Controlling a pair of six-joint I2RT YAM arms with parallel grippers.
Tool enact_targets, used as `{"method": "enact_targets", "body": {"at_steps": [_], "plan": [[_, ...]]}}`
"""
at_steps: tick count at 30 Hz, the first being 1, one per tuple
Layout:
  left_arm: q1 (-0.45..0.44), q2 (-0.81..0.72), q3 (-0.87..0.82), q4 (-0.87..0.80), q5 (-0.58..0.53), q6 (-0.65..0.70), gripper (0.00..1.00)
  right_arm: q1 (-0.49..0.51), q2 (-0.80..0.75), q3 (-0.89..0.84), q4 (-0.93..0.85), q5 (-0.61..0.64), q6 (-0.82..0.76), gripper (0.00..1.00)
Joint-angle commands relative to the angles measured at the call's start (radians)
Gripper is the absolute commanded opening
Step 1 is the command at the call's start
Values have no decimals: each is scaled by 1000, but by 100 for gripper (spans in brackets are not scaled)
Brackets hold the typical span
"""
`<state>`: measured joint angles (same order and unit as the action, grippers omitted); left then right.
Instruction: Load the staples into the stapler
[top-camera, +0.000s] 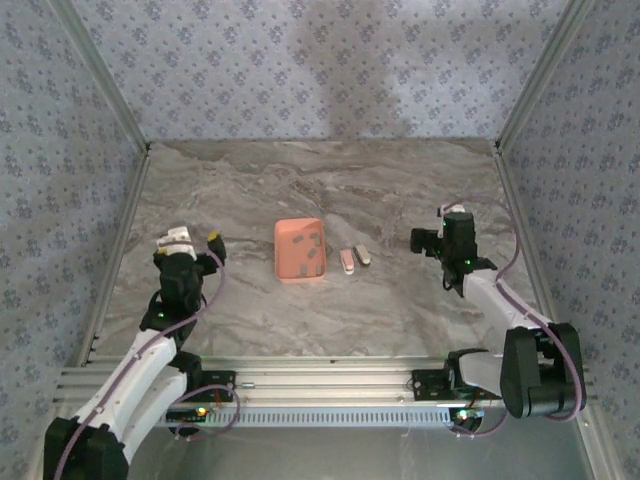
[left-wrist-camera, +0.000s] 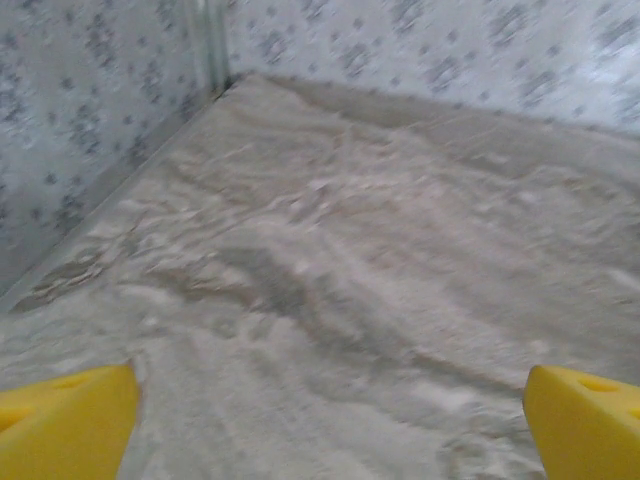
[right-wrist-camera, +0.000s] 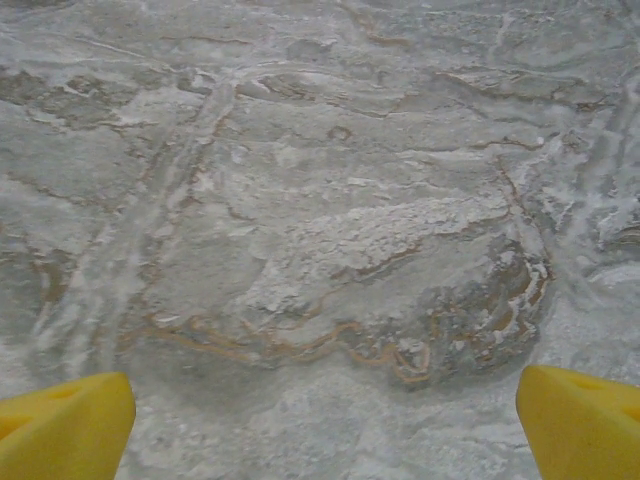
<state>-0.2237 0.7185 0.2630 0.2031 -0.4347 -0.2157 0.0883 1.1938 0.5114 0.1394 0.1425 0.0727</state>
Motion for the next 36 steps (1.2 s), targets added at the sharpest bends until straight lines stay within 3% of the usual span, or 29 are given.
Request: {"method": "enact_targets", "body": {"at_steps": [1, 4, 6, 11, 13, 14, 15, 16, 18, 20, 21, 36], "plan": [[38, 32, -44, 203, -20, 128, 99, -35, 28, -75, 269, 1, -59, 100], [119, 137, -80, 351, 43, 140, 99, -69, 102, -129, 435, -42, -43, 100], [172, 243, -68, 407, 98, 118, 99, -82, 148, -106, 448, -58, -43, 100], [191, 579, -56, 775, 184, 161, 98, -97, 258, -112, 601, -53, -99, 100], [198, 720, 0, 790, 200, 163, 99, -123, 364, -172, 825, -126, -84, 100], [204, 838, 26, 895, 205, 168, 99, -128, 349, -172, 801, -140, -81, 100], [203, 873, 55, 871, 207, 186, 98, -137, 316, -144, 687, -155, -85, 100], [208, 793, 119, 608, 212, 152, 98, -143, 343, -133, 711, -179, -84, 100], [227, 835, 97, 750, 216, 142, 98, -139, 337, -126, 696, -165, -88, 100], [230, 802, 122, 637, 215, 123, 98, -140, 345, -132, 721, -165, -88, 100], [228, 819, 109, 700, 209, 133, 98, -139, 340, -129, 709, -163, -89, 100], [218, 813, 132, 645, 221, 154, 98, -140, 341, -128, 708, -166, -86, 100]]}}
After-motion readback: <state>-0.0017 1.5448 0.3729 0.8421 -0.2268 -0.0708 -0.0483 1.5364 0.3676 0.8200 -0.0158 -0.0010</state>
